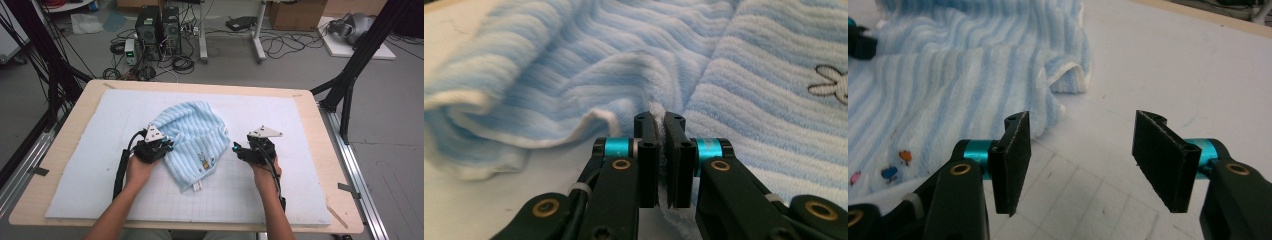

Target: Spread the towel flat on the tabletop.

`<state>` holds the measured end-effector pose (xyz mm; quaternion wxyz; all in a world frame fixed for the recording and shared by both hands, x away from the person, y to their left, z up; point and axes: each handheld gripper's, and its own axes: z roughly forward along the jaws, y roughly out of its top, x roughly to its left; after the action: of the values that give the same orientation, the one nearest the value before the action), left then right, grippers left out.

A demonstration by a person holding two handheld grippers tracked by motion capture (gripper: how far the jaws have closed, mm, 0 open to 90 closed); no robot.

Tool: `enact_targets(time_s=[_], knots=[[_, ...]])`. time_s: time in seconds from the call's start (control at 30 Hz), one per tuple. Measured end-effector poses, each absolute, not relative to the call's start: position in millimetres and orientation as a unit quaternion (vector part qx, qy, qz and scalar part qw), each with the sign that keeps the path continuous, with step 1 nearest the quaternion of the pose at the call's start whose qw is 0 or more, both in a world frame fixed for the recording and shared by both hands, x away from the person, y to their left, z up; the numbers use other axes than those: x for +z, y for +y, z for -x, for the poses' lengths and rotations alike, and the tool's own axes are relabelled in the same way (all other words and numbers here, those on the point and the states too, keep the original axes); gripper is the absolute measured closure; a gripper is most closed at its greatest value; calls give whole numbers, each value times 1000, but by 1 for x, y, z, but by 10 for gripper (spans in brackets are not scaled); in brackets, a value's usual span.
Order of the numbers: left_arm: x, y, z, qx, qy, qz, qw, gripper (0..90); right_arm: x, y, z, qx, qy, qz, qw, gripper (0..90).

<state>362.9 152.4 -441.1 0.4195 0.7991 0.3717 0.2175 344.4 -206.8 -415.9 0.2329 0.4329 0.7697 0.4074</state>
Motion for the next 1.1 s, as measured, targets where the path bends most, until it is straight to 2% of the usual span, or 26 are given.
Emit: enact_targets(time_s=[0.27,0.5,0.73,0.9,0.97,1.03,1.1], knots=[[-432,182,-375,249,415,-765,426,850,-421,-194,-348,420,782,-416,198,468],[-432,197,-376,243,428,-755,433,849,-433,-170,-354,410,810,-384,171,533],[-433,196,-375,240,425,-755,438,849,-444,-140,-364,404,832,-351,146,533],[-433,197,-374,238,419,-757,441,848,-449,-117,-375,390,838,-354,141,457],[-433,197,-373,237,420,-757,441,849,-450,-112,-379,385,838,-358,147,458],[-433,197,-373,235,419,-757,442,849,-449,-106,-382,383,834,-369,148,520],[-433,197,-373,235,420,-757,443,848,-448,-102,-383,378,837,-362,158,692]])
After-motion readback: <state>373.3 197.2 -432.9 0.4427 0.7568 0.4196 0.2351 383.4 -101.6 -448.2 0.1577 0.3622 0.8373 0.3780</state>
